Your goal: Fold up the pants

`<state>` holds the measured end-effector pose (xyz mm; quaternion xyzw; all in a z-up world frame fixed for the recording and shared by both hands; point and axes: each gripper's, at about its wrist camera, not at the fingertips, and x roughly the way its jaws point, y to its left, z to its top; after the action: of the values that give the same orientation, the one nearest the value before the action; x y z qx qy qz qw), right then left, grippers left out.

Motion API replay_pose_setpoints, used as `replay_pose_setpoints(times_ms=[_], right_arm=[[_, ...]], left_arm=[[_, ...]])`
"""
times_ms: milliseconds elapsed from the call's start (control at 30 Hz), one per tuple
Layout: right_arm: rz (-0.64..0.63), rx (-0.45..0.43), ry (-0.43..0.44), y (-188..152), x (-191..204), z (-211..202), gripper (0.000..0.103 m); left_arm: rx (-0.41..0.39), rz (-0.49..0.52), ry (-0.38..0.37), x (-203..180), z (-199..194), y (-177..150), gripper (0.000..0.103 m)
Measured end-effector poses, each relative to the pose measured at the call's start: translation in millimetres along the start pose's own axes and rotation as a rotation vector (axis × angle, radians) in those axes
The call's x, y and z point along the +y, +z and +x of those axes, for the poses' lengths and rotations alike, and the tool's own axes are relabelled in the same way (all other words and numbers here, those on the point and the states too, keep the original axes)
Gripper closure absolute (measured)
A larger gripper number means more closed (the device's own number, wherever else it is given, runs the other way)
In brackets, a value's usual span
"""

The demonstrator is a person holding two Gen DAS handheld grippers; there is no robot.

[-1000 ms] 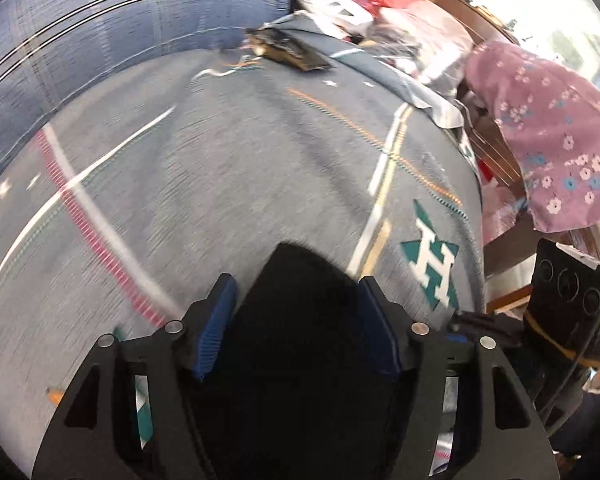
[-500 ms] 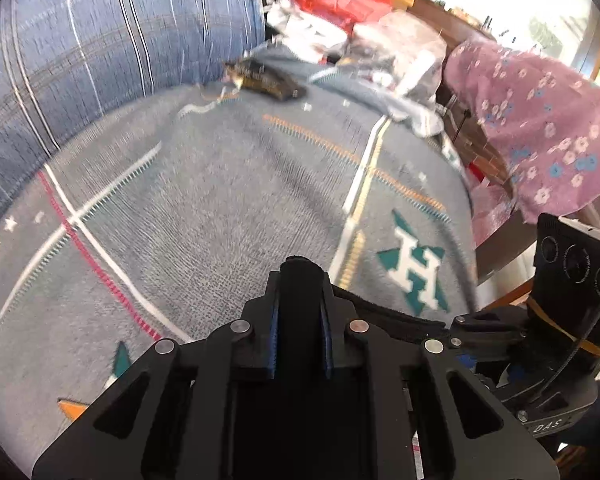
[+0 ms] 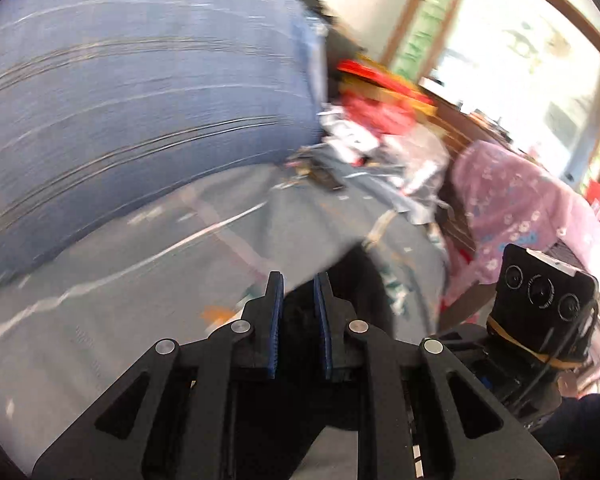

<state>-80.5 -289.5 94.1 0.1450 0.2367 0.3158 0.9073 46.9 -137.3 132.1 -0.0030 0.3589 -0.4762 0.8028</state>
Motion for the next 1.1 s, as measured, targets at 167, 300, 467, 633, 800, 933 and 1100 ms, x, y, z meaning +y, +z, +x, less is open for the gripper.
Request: replay_pose_setpoints(times_ms=[167, 300, 467, 633, 800, 933, 1100], right_arm=[[-0.038, 0.229, 0.067, -41, 22, 93, 0.09], [-0.003, 0.331, 0.07, -68, 20, 131, 0.085], [0.105, 0.244, 0.114, -47, 9, 91, 0.051], [0.133, 0.138, 0.004, -35, -12, 48, 0.051], [0.08, 0.166, -0.124, -22, -24, 58, 0.051], [0.01, 0.204, -0.22, -13, -23, 88, 0.051], [-0.067, 0.26, -0.285, -21, -32, 127, 0.051]], left_arm=[[0.037, -0.213, 0.13, 65, -30, -71, 0.089], [0.047, -0.354, 0.218, 95, -53, -111, 0.089], [-0.016, -0.4, 0.227, 87, -81, -131, 0.07], [-0.057, -0.432, 0.187, 66, -76, -136, 0.043], [0.011, -0.394, 0.317, 48, -48, -139, 0.043], [0.012, -0.369, 0.358, 41, -33, -138, 0.043], [0.003, -0.418, 0.461, 56, -30, -142, 0.043]])
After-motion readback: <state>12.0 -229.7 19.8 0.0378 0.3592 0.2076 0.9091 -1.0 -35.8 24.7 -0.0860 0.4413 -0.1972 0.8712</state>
